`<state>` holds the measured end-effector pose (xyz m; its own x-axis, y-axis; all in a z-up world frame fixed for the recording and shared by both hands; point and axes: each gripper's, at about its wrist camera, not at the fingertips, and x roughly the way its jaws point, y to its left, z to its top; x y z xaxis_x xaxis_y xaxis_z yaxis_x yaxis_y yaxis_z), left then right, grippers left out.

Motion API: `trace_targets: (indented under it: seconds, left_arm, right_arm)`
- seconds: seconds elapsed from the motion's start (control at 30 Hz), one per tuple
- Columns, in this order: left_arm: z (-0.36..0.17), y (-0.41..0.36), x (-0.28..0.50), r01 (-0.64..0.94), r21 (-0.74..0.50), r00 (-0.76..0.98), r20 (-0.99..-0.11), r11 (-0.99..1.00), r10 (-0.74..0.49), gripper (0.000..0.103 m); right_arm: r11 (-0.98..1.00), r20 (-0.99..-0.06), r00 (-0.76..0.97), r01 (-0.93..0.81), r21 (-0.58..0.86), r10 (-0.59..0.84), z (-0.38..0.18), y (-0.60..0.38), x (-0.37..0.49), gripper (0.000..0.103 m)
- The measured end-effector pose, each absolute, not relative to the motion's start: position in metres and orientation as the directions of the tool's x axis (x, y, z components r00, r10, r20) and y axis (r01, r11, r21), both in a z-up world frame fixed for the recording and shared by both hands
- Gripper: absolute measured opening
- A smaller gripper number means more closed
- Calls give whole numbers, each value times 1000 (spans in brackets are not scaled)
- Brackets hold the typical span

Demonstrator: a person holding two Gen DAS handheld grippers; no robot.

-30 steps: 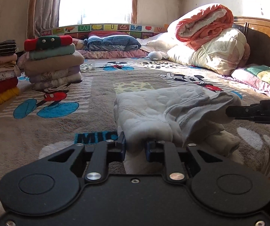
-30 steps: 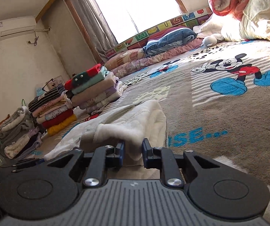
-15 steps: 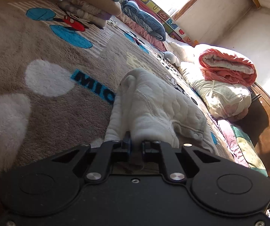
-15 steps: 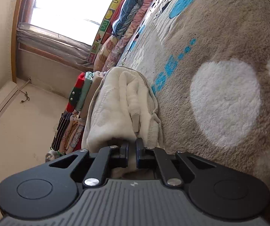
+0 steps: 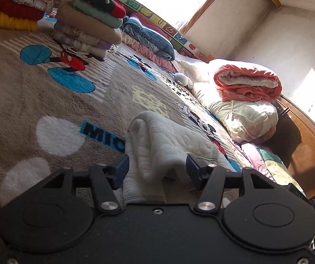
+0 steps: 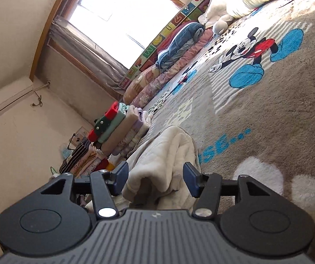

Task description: Fold clothes

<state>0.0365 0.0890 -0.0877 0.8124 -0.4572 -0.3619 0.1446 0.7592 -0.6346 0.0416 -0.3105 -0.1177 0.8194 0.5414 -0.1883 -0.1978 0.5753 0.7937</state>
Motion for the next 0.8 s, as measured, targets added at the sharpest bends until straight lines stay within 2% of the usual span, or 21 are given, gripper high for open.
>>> trace_targets:
  seconds: [0.1,0.17,0.23,0.3,0.33,0.37,0.4,0.43,0.5,0.57,0.63,0.73,0.8]
  left_arm:
    - [-90,93,46,120,-722,807,-328,681,-490,56]
    - [-93,91,53,98,-746,797,-338,659,-501,56]
    - [-95,86,58,90,-747,789,-350,658,-506,55]
    - [-96,78,62,92,-731,779,-370,676,-507,46]
    - [-96,74,65,91,-715,771,-390,694,-503,34]
    - [-99,69,66,76,-701,764,-416,709,-493,31]
    - [-102,65,68,58,-687,757,-442,724,-481,27]
    - [-107,66,69,36,-712,750,-444,701,-490,20]
    - [-117,70,70,-8,-786,749,-414,619,-517,17]
    - [-123,81,65,2,-893,774,-284,450,-566,16]
    - [-123,86,60,23,-931,792,-205,363,-575,15]
    - [-134,91,55,-23,-941,781,-228,339,-582,15]
    - [-143,95,54,-73,-937,769,-271,342,-578,14]
  right_arm:
    - [564,-199,807,-190,804,556,-120,-303,54,57]
    - [563,-215,794,-186,805,569,-121,-296,61,57]
    - [563,-230,781,-181,807,581,-122,-289,67,51]
    - [566,-247,767,-178,805,592,-123,-282,71,47]
    - [569,-255,760,-178,802,598,-124,-278,71,35]
    - [573,-264,753,-178,800,603,-126,-275,71,32]
    - [575,-272,746,-178,798,608,-127,-271,72,25]
    - [541,-259,742,-164,825,619,-131,-271,72,21]
    - [431,-216,739,-110,896,639,-146,-275,73,18]
    - [294,-153,745,-61,954,650,-161,-281,71,17]
    - [126,-60,751,-31,992,658,-174,-285,67,16]
    - [19,-24,746,16,1000,666,-189,-285,60,16]
    - [3,-50,740,65,998,671,-202,-285,58,16]
